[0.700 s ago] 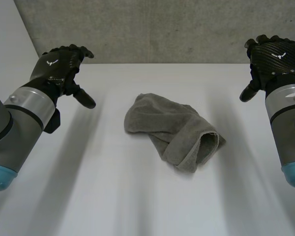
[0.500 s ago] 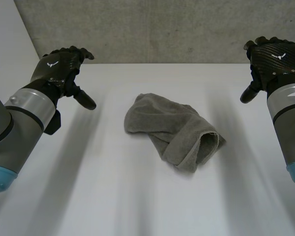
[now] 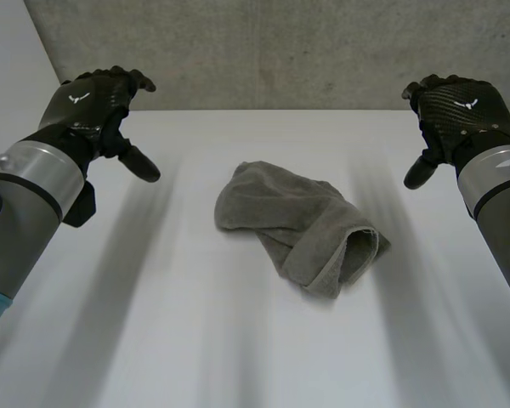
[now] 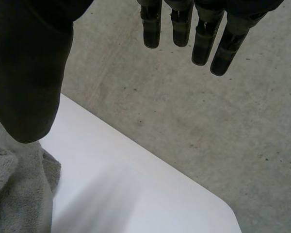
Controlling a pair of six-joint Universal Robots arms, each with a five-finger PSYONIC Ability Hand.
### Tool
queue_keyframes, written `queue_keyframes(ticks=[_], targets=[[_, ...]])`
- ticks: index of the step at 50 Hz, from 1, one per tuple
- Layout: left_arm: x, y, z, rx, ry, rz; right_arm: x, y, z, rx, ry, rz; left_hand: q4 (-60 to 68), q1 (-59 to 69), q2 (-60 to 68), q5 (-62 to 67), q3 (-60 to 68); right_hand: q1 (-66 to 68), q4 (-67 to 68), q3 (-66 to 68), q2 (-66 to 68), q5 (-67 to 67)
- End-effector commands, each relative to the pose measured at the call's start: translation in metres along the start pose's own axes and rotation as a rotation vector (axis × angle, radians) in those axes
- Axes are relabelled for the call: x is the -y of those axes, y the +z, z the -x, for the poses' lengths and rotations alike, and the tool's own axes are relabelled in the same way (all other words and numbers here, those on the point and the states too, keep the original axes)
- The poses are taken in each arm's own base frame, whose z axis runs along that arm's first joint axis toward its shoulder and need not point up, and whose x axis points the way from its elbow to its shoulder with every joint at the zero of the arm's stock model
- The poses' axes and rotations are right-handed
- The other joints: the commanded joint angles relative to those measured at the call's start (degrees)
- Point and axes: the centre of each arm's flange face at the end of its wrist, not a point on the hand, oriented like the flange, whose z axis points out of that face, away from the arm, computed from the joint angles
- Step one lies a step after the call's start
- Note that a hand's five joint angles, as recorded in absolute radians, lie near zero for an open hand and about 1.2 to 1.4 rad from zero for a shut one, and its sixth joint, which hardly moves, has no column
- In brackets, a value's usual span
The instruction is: Fold the towel.
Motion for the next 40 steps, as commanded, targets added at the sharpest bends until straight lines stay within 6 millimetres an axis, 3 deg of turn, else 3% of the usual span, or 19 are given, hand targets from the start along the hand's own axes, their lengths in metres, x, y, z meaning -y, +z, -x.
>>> queue_keyframes(ticks=[1, 8, 11, 16, 18, 19, 20, 21, 22, 26, 27, 29, 32, 37, 40], targets=[[-0.003, -0.002, 0.001, 0.007, -0.001, 0.024, 0.001, 0.0, -0.001, 0.0, 0.0, 0.0, -3.36, -3.47, -3.38, -1.58, -2.92, -4.02, -4.37, -2.42, -3.94, -3.43], [-0.007, -0.004, -0.001, 0.0, -0.009, 0.037, 0.002, -0.001, -0.003, -0.008, -0.007, -0.003, -3.36, -3.47, -3.38, -1.58, -2.92, -4.02, -4.37, -2.42, -3.94, -3.43], [-0.012, -0.014, -0.028, -0.092, -0.033, 0.052, -0.003, 0.002, -0.012, -0.022, -0.009, 0.015, -3.36, -3.14, -3.04, -1.25, -2.92, -4.02, -4.37, -2.42, -3.94, -3.43], [-0.014, -0.024, -0.054, -0.175, -0.057, 0.05, -0.022, 0.001, -0.024, -0.023, -0.011, 0.107, -3.36, -2.8, -2.7, -0.91, -2.92, -4.02, -4.37, -2.42, -3.94, -3.43], [-0.025, -0.026, -0.077, -0.244, -0.064, 0.061, -0.045, -0.002, -0.028, 0.012, 0.005, 0.188, -3.36, -2.29, -2.2, -0.4, -2.92, -4.02, -4.37, -2.42, -3.94, -3.43], [-0.025, -0.026, -0.077, -0.245, -0.064, 0.061, -0.045, -0.002, -0.028, 0.012, 0.005, 0.188, -3.36, -2.29, -2.2, -0.4, -2.92, -4.02, -4.37, -2.42, -3.94, -3.43], [-0.032, -0.028, -0.09, -0.282, -0.063, 0.069, -0.056, -0.002, -0.031, 0.035, 0.016, 0.219, -3.36, -1.96, -1.87, -0.07, -2.92, -4.02, -4.37, -2.42, -3.94, -3.43], [-0.032, -0.028, -0.09, -0.282, -0.063, 0.069, -0.065, -0.001, -0.031, 0.067, 0.03, 0.24, -3.36, -1.95, -1.86, -0.07, -2.92, -4.02, -4.37, -2.42, -3.94, -3.43], [-0.039, -0.029, -0.103, -0.318, -0.059, 0.077, -0.066, -0.001, -0.031, 0.067, 0.03, 0.24, -3.36, -1.95, -1.86, -0.07, -2.92, -4.02, -4.37, -2.42, -3.94, -3.43], [-0.067, -0.031, -0.126, -0.374, -0.042, 0.14, -0.091, -0.002, -0.02, 0.192, 0.076, 0.304, -3.36, -1.12, -1.02, 0.77, -2.92, -4.02, -4.37, -2.42, -3.94, -3.43], [-0.067, -0.031, -0.126, -0.375, -0.042, 0.14, -0.091, -0.002, -0.02, 0.192, 0.076, 0.304, -3.36, -1.11, -1.02, 0.77, -2.92, -4.02, -4.37, -2.42, -3.94, -3.43], [-0.088, -0.027, -0.13, -0.375, -0.035, 0.186, -0.1, -0.004, -0.014, 0.221, 0.087, 0.327, -3.36, -0.61, -0.52, 1.27, -2.92, -4.02, -4.37, -2.42, -3.94, -3.43], [-0.099, -0.024, -0.131, -0.371, -0.036, 0.205, -0.105, -0.004, -0.012, 0.228, 0.088, 0.334, -3.36, -0.61, -0.52, 1.28, -2.92, -4.02, -4.37, -2.42, -3.94, -3.43], [-0.135, -0.018, -0.138, -0.375, -0.048, 0.26, -0.112, 0.002, -0.005, 0.233, 0.142, 0.314, -3.36, 1.23, 1.33, 3.12, -2.92, -4.02, -4.37, -2.42, -3.94, -3.43], [-0.141, -0.016, -0.14, -0.373, -0.068, 0.267, -0.114, 0.002, -0.002, 0.235, 0.182, 0.314, -3.36, 1.75, 1.84, 3.63, -2.92, -4.02, -4.37, -2.42, -3.94, -3.43]])
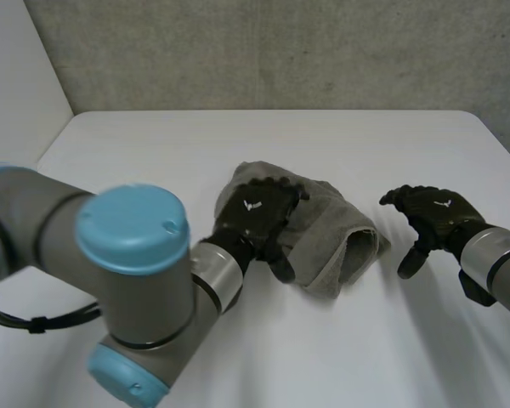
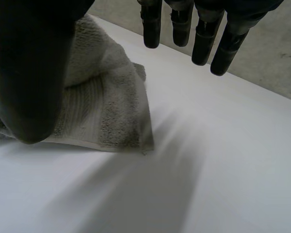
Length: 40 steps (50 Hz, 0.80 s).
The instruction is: Fold the towel.
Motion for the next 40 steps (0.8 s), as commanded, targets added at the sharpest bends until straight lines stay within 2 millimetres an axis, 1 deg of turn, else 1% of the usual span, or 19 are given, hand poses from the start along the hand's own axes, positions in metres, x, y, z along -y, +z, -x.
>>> queue_keyframes(ticks=[1, 6, 13, 18, 19, 20, 21, 22, 23, 24, 25, 26, 30, 32, 33, 34, 35, 39, 40], targets=[[-0.027, 0.016, 0.001, 0.002, -0.065, 0.034, -0.004, 0.008, 0.009, 0.019, 0.113, -0.029, -3.36, 1.9, 2.04, 2.1, -2.92, -4.02, -4.37, -2.42, -3.94, -3.43], [-0.027, 0.025, -0.003, -0.01, -0.152, 0.02, -0.007, 0.013, 0.022, 0.06, 0.198, -0.028, -3.36, 4.08, 4.22, 4.27, -2.92, -4.02, -4.37, -2.42, -3.94, -3.43], [-0.027, 0.035, -0.008, -0.019, -0.15, -0.003, -0.016, 0.024, 0.039, 0.109, 0.182, -0.019, -3.36, 9.47, 9.62, 9.67, -2.92, 0.44, -4.37, -2.42, 0.51, 1.02], [-0.038, 0.043, -0.006, -0.011, -0.149, 0.012, -0.029, 0.036, 0.05, 0.138, 0.181, 0.004, -3.36, 23.94, 24.08, 24.13, -2.92, 7.84, -4.37, -2.42, 7.91, 8.42], [-0.042, 0.044, -0.005, -0.007, -0.148, 0.019, -0.032, 0.039, 0.051, 0.146, 0.184, 0.016, -3.36, 30.6, 30.74, 30.8, -2.92, 12.67, -4.37, -2.42, 12.74, 13.25], [-0.045, 0.045, -0.004, -0.002, -0.15, 0.027, -0.035, 0.041, 0.054, 0.153, 0.183, 0.024, -3.36, 37.66, 37.8, 37.86, -2.92, 22.88, -4.37, -2.42, 22.95, 23.46], [-0.045, 0.045, -0.004, -0.002, -0.15, 0.027, -0.036, 0.042, 0.056, 0.158, 0.178, 0.024, -3.36, 37.73, 37.87, 37.93, -2.92, 37.13, -4.37, -2.42, 37.21, 37.72], [-0.048, 0.046, -0.003, 0.001, -0.15, 0.033, -0.036, 0.042, 0.056, 0.158, 0.178, 0.024, -3.36, 46.73, 46.87, 46.92, -2.92, 37.28, -4.37, -2.42, 37.35, 37.86], [-0.051, 0.047, -0.001, 0.004, -0.152, 0.04, -0.036, 0.042, 0.058, 0.16, 0.175, 0.021, -3.36, 58.47, 58.61, 58.67, -2.92, 48.94, -4.37, -2.42, 49.01, 49.52], [-0.051, 0.047, -0.001, 0.004, -0.152, 0.04, -0.033, 0.043, 0.057, 0.16, 0.169, 0.011, -3.36, 58.59, 58.73, 58.78, -2.92, 61.71, -4.37, -2.42, 61.78, 62.29], [-0.052, 0.047, 0.0, 0.006, -0.156, 0.043, -0.033, 0.043, 0.057, 0.16, 0.169, 0.01, -3.36, 65.4, 65.54, 65.59, -2.92, 61.84, -4.37, -2.42, 61.91, 62.42], [-0.052, 0.048, 0.002, 0.008, -0.159, 0.044, -0.029, 0.043, 0.057, 0.16, 0.163, -0.002, -3.36, 65.46, 65.61, 65.66, -2.92, 65.94, -4.37, -2.42, 66.01, 66.53], [-0.047, 0.047, 0.009, 0.023, -0.166, 0.036, -0.016, 0.039, 0.056, 0.162, 0.15, -0.043, -3.36, 65.47, 65.61, 65.66, -2.92, 65.98, -4.37, -2.42, 66.06, 66.57], [-0.032, 0.046, 0.022, 0.052, -0.162, 0.007, 0.006, 0.03, 0.054, 0.16, 0.124, -0.116, -3.36, 65.47, 65.61, 65.66, -2.92, 65.98, -4.37, -2.42, 66.06, 66.57], [-0.032, 0.046, 0.022, 0.052, -0.162, 0.007, 0.006, 0.03, 0.054, 0.16, 0.124, -0.116, -3.36, 65.47, 65.61, 65.66, -2.92, 65.98, -4.37, -2.42, 66.06, 66.57], [-0.016, 0.043, 0.03, 0.067, -0.162, -0.026, 0.019, 0.024, 0.053, 0.155, 0.103, -0.157, -3.36, 65.47, 65.61, 65.66, -2.92, 65.98, -4.37, -2.42, 66.06, 66.57], [-0.016, 0.043, 0.03, 0.067, -0.162, -0.026, 0.019, 0.024, 0.053, 0.155, 0.103, -0.158, -3.36, 65.47, 65.61, 65.66, -2.92, 65.98, -4.37, -2.42, 66.06, 66.57], [0.058, 0.021, 0.07, 0.133, -0.141, -0.195, 0.07, -0.006, 0.057, 0.145, -0.05, -0.329, -3.36, 65.47, 65.61, 65.66, -2.92, 65.98, -4.37, -2.42, 66.06, 66.57], [0.058, 0.021, 0.07, 0.133, -0.141, -0.196, 0.07, -0.006, 0.057, 0.145, -0.05, -0.329, -3.36, 65.47, 65.61, 65.66, -2.92, 65.98, -4.37, -2.42, 66.06, 66.57]])
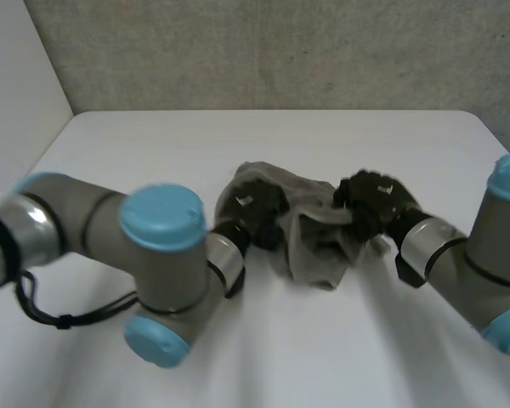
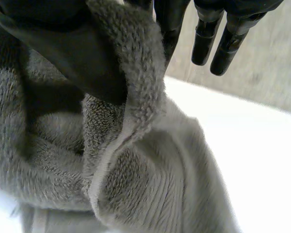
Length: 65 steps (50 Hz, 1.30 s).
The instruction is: Fold the towel.
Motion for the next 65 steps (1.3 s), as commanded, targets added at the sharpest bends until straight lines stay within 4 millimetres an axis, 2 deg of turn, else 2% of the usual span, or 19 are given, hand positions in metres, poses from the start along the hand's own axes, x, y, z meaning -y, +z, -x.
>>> queue_keyframes(ticks=[1, 2, 4, 7, 11, 14, 18, 21, 23, 27, 34, 37, 39, 46, 47, 48, 50, 58, 65], targets=[[0.098, -0.024, 0.03, 0.042, 0.035, -0.214, 0.066, -0.027, 0.019, 0.015, -0.208, -0.203, -3.36, 7.97, 3.75, 3.85, -2.91, 7.02, -4.37, -2.42, 9.22, 4.78], [0.098, -0.024, 0.03, 0.041, 0.035, -0.215, 0.066, -0.027, 0.019, 0.015, -0.208, -0.204, -3.36, 7.97, 3.75, 3.85, -2.91, 7.02, -4.37, -2.42, 9.22, 4.78], [0.134, -0.04, 0.026, -0.013, 0.085, -0.296, 0.087, -0.04, 0.031, 0.026, -0.287, -0.28, -3.36, 7.97, 3.75, 3.85, -2.91, 7.02, -4.37, -2.42, 9.22, 4.78], [0.157, -0.05, 0.026, -0.073, 0.135, -0.342, 0.103, -0.048, 0.043, 0.041, -0.334, -0.342, -3.36, 7.97, 3.75, 3.85, -2.91, 7.02, -4.37, -2.42, 9.22, 4.78], [0.168, -0.053, 0.03, -0.121, 0.158, -0.346, 0.105, -0.048, 0.057, 0.075, -0.347, -0.354, -3.36, 7.97, 3.75, 3.85, -2.91, 7.02, -4.37, -2.42, 9.22, 4.78], [0.169, -0.051, 0.038, -0.132, 0.158, -0.335, 0.091, -0.041, 0.074, 0.126, -0.346, -0.319, -3.36, 7.97, 3.75, 3.85, -2.91, 7.02, -4.37, -2.42, 9.22, 4.78], [0.156, -0.043, 0.045, -0.122, 0.151, -0.291, 0.072, -0.03, 0.08, 0.11, -0.361, -0.257, -3.36, 7.97, 3.75, 3.85, -2.91, 7.02, -4.37, -2.42, 9.22, 4.78], [0.13, -0.033, 0.048, -0.117, 0.124, -0.213, 0.07, -0.027, 0.076, 0.065, -0.37, -0.25, -3.36, 7.97, 3.75, 3.85, -2.91, 7.02, -4.37, -2.42, 9.22, 4.78], [0.106, -0.031, 0.05, -0.108, 0.1, -0.144, 0.066, -0.02, 0.067, -0.011, -0.4, -0.226, -3.36, -10.58, -14.8, -14.7, -2.91, 7.02, -4.37, -2.42, 9.22, 4.78], [0.091, -0.033, 0.048, -0.101, 0.08, -0.107, 0.062, -0.015, 0.057, -0.074, -0.441, -0.203, -3.36, -22.45, -26.67, -26.57, -2.91, 7.02, -4.37, -2.42, 9.22, 4.78], [0.05, -0.022, 0.042, -0.033, 0.073, -0.037, 0.059, -0.001, 0.005, -0.248, -0.534, -0.174, -3.36, -34.56, -38.78, -38.68, -2.91, 7.02, -4.37, -2.42, 9.22, 4.78], [0.046, -0.02, 0.04, -0.025, 0.076, -0.037, 0.058, 0.0, -0.006, -0.29, -0.548, -0.167, -3.36, -34.57, -38.78, -38.68, -2.91, 7.02, -4.37, -2.42, 9.22, 4.78], [0.04, -0.017, 0.039, -0.023, 0.078, -0.035, 0.057, 0.002, -0.028, -0.371, -0.579, -0.157, -3.36, -34.57, -38.78, -38.68, -2.91, 7.02, -4.37, -2.42, 9.22, 4.78], [0.03, -0.016, 0.024, -0.062, 0.082, -0.021, 0.047, 0.003, -0.052, -0.444, -0.662, -0.118, -3.36, -34.57, -38.78, -38.68, -2.91, 7.02, -4.37, -2.42, 9.22, 4.78], [0.028, -0.017, 0.018, -0.078, 0.087, -0.019, 0.043, 0.002, -0.054, -0.446, -0.673, -0.096, -3.36, -34.57, -38.78, -38.68, -2.91, -15.23, -4.37, -2.42, -13.03, -17.48], [0.028, -0.017, 0.018, -0.078, 0.087, -0.019, 0.043, 0.002, -0.054, -0.446, -0.673, -0.096, -3.36, -34.57, -38.78, -38.68, -2.91, -15.46, -4.37, -2.42, -13.26, -17.7], [0.022, -0.02, 0.006, -0.11, 0.091, -0.008, 0.036, -0.002, -0.056, -0.456, -0.687, -0.064, -3.36, -34.57, -38.78, -38.68, -2.91, -62.98, -4.37, -2.42, -60.78, -65.22], [0.004, -0.026, -0.015, -0.163, 0.109, 0.032, 0.032, -0.023, -0.058, -0.443, -0.687, 0.019, -3.36, -34.4, -38.61, -38.52, -2.91, -62.98, -4.37, -2.42, -60.78, -65.22], [-0.003, -0.02, -0.014, -0.162, 0.135, 0.042, 0.026, -0.045, -0.049, -0.311, -0.714, 0.138, -3.36, -34.56, -38.78, -38.68, -2.91, -62.98, -4.37, -2.42, -60.78, -65.22]])
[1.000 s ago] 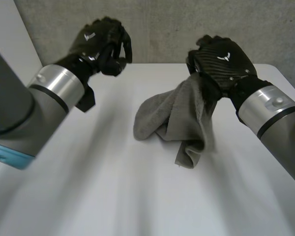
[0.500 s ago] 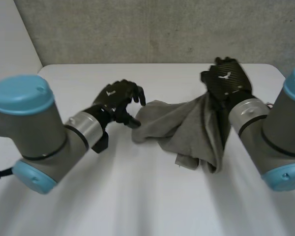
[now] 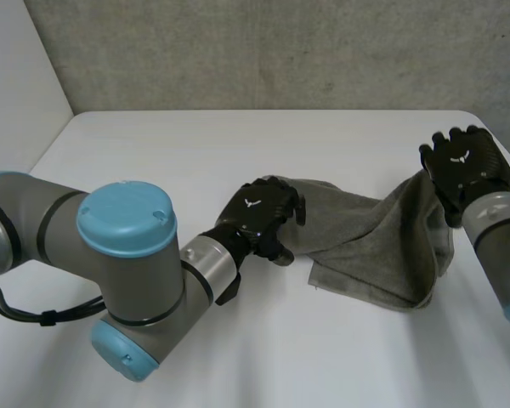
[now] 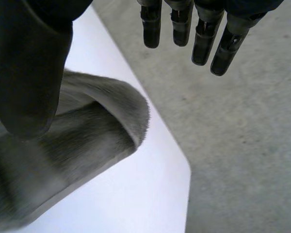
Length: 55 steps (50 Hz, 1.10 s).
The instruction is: Fold the towel.
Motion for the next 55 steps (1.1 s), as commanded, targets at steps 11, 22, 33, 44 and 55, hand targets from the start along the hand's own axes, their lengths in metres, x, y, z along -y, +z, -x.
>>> queue_keyframes(ticks=[11, 22, 33, 44, 55], targets=[[-0.001, 0.01, 0.011, 0.03, 0.076, -0.008, 0.025, -0.053, 0.003, 0.294, 0.093, -0.02, -3.36, -2.27, -2.33, -0.93, -2.92, -4.03, -4.37, -2.42, -3.75, -3.36], [0.038, -0.018, 0.047, 0.139, 0.066, -0.08, 0.022, -0.004, 0.077, 0.413, 0.179, -0.096, -3.36, -5.12, -5.18, -3.78, -2.92, -4.03, -4.37, -2.42, -3.75, -3.36], [0.04, -0.043, 0.075, 0.231, 0.049, -0.07, -0.008, 0.038, 0.115, 0.457, 0.293, -0.031, -3.36, -8.32, -8.38, -6.98, -2.92, 7.45, -4.37, -2.42, 7.73, 8.13], [0.028, -0.049, 0.078, 0.245, 0.046, -0.065, 0.019, 0.039, 0.106, 0.43, 0.275, -0.142, -3.36, -9.5, -9.56, -8.16, -2.92, 65.97, -4.37, -2.42, 66.25, 66.64], [0.062, -0.06, 0.107, 0.338, 0.052, -0.164, 0.184, -0.031, -0.02, 0.209, 0.392, -0.698, -3.36, -10.34, -10.4, -9.0, -2.92, 65.97, -4.37, -2.42, 66.25, 66.64]])
